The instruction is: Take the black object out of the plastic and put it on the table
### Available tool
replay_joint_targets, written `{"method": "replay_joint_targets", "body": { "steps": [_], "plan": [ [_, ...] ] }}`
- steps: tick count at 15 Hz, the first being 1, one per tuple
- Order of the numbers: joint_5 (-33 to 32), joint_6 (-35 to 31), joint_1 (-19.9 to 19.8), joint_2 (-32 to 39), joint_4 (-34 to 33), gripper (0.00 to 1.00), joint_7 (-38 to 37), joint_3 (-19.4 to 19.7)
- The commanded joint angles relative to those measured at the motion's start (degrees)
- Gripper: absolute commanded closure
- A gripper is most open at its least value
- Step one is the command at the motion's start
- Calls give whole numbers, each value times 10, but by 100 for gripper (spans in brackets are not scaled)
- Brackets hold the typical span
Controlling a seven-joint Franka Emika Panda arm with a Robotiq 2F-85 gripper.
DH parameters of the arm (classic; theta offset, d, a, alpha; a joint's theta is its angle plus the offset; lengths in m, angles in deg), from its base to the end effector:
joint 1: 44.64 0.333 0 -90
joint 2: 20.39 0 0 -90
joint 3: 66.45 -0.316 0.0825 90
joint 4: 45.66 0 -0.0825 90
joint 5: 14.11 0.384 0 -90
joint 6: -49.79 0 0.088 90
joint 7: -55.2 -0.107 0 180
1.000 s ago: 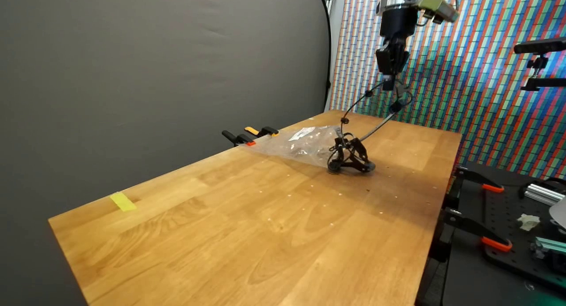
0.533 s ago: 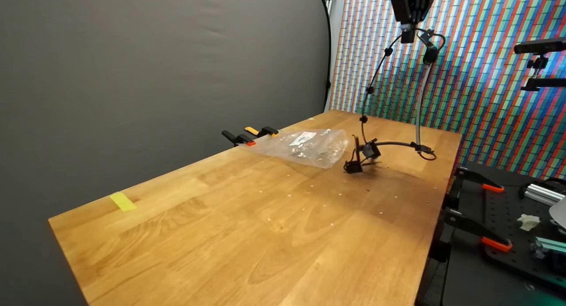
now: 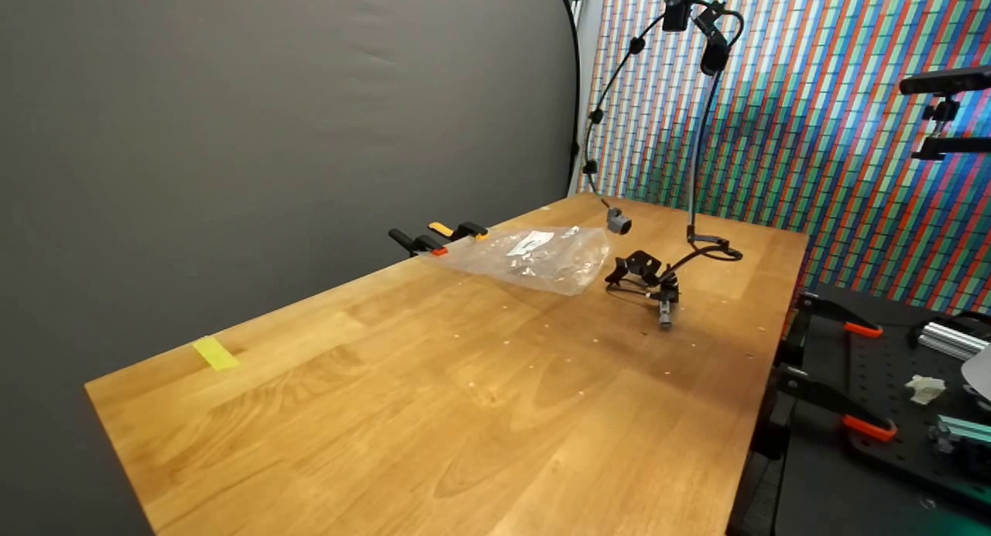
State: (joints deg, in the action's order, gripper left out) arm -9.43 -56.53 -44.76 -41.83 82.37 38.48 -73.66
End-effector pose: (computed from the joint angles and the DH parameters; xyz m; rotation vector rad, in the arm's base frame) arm 0.4363 0.0654 0.5179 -3.0956 0.3108 0.0206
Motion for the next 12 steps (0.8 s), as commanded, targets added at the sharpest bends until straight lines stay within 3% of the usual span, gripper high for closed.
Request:
{"method": "replay_joint_targets", "body": {
  "steps": [1,6,12],
  "plan": [
    [46,-42,32,43,-33,99,-5,-11],
    [53,-165,67,100,-22,99,9,-37],
    [48,-269,78,199,18,99,65,-32]
  ]
}}
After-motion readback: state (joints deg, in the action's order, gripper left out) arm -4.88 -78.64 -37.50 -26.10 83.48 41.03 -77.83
